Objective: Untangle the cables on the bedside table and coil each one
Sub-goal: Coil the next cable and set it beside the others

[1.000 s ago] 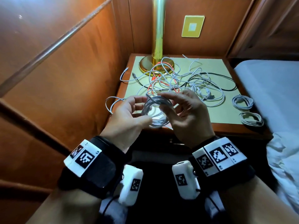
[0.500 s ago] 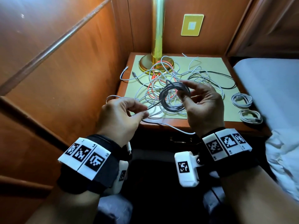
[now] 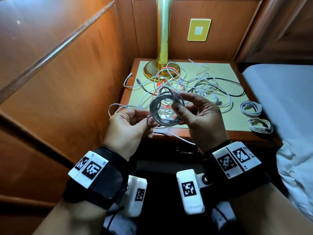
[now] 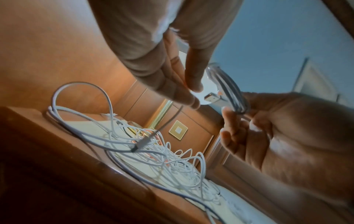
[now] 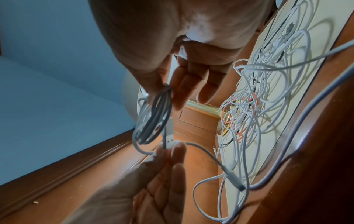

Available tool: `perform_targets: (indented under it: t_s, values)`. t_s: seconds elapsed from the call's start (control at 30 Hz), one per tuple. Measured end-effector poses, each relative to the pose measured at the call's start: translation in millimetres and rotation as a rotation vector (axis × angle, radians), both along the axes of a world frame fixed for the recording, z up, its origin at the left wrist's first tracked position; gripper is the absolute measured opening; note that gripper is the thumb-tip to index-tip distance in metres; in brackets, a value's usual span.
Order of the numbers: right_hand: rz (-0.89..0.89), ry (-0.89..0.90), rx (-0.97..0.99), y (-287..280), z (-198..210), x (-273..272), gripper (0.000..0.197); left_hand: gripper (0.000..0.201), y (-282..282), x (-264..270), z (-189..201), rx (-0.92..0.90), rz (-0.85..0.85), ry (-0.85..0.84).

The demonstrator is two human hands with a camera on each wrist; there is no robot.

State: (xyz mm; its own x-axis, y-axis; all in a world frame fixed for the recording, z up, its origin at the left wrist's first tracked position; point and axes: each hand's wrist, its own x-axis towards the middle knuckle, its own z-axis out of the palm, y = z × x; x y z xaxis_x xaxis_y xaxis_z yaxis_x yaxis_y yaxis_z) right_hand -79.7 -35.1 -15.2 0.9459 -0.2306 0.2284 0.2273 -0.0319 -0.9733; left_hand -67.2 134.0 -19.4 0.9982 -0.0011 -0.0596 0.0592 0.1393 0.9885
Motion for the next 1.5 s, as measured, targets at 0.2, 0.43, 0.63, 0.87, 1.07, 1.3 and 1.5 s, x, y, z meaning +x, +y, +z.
perform_targets:
  t_s: [0.2,0.43,0.63,0.87,1.07,1.3,1.5]
  values:
    - [-0.052,0.011,-0.088,2.2,-6.9,4.5,0.019,0.016,-5.5,1.5,3.9,-0.149,-0.086,-0.005]
    - [-0.131,-0.031,-0.166,9.9,-11.7,7.4,0.017,0.029,-2.7,-2.7,4.0,-0.166,-0.2,0.084]
    - [-0.149,-0.06,-0.199,16.0,-15.2,8.7,0.024,0.006,-5.1,-2.8,-7.8,-0.117,-0.165,-0.009]
    - [-0.135,-0.07,-0.206,18.2,-17.0,10.1,0.023,0.023,-8.4,0.9,-7.0,-0.3,-0.066,0.033]
    - [-0.068,-0.05,-0.148,22.8,-15.6,11.9,0.022,0.042,-5.2,2.5,-0.9,-0.339,-0.049,0.037]
    - [0.021,0.057,-0.105,20.9,-15.2,15.8,0.024,0.045,-8.7,3.5,-0.4,-0.434,-0.068,0.02]
    - [0.022,0.103,-0.002,21.5,-11.9,13.8,0.017,0.048,-6.6,2.6,4.8,-0.545,-0.161,0.01]
